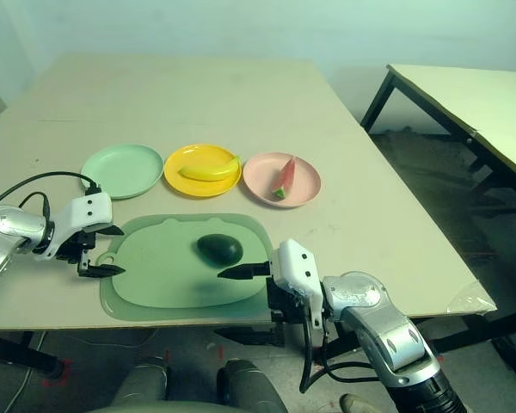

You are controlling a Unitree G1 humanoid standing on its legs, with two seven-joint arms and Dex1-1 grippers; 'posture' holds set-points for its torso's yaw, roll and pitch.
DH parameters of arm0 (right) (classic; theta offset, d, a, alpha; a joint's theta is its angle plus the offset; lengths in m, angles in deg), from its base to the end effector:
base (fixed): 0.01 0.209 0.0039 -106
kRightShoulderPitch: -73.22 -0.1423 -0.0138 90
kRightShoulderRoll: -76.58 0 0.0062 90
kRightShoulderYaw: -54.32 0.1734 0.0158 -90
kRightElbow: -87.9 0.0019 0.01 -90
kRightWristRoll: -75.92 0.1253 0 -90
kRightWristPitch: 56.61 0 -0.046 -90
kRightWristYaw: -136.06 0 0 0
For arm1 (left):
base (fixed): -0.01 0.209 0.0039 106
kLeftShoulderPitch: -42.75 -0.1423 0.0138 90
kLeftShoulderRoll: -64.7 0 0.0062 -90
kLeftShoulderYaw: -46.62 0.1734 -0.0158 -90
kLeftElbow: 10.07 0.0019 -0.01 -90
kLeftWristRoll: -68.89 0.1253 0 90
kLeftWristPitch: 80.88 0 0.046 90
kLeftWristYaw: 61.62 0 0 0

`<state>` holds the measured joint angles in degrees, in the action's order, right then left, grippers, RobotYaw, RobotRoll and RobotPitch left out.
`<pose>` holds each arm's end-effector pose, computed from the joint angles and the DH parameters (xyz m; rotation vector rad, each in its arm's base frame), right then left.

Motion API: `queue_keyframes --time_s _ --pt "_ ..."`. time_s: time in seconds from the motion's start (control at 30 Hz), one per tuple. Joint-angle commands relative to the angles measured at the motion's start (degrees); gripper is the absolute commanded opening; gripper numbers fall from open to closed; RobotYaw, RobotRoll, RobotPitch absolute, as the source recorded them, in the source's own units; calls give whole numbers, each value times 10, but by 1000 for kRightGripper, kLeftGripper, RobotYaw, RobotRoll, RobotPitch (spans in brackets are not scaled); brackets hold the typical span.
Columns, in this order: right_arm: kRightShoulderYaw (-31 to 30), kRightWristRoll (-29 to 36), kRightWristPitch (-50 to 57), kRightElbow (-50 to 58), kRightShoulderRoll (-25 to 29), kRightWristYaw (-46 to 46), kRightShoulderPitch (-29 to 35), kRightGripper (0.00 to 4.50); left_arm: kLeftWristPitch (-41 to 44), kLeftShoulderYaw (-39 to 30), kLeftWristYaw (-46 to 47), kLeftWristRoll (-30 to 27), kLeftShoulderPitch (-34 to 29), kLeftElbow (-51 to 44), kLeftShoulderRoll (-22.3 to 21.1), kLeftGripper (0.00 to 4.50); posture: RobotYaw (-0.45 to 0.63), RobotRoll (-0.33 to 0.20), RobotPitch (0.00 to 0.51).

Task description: Place the fruits into color-matched plates.

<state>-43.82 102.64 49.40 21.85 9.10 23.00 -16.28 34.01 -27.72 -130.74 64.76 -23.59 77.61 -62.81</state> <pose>0.1798 -0.2003 0.1221 -0.1929 0.1383 1.4768 0.2446 0.2484 0.1681 0.7475 0.6225 -1.1187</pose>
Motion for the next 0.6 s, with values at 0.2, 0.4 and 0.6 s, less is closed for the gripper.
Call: queue_keyframes --time_s 0.2,0.4,0.6 --pt "59 0 -33 -31 -32 -71 23 4500 -11 -8 0 3 0 4 -1 4478 37 0 59" --pt "114 20 -66 -18 -25 -67 95 4500 -18 -4 -6 1 5 10 6 4478 37 0 59" --pt "157 22 -113 -48 -13 -42 142 4500 -36 2 -19 -2 29 27 23 4478 -12 0 61"
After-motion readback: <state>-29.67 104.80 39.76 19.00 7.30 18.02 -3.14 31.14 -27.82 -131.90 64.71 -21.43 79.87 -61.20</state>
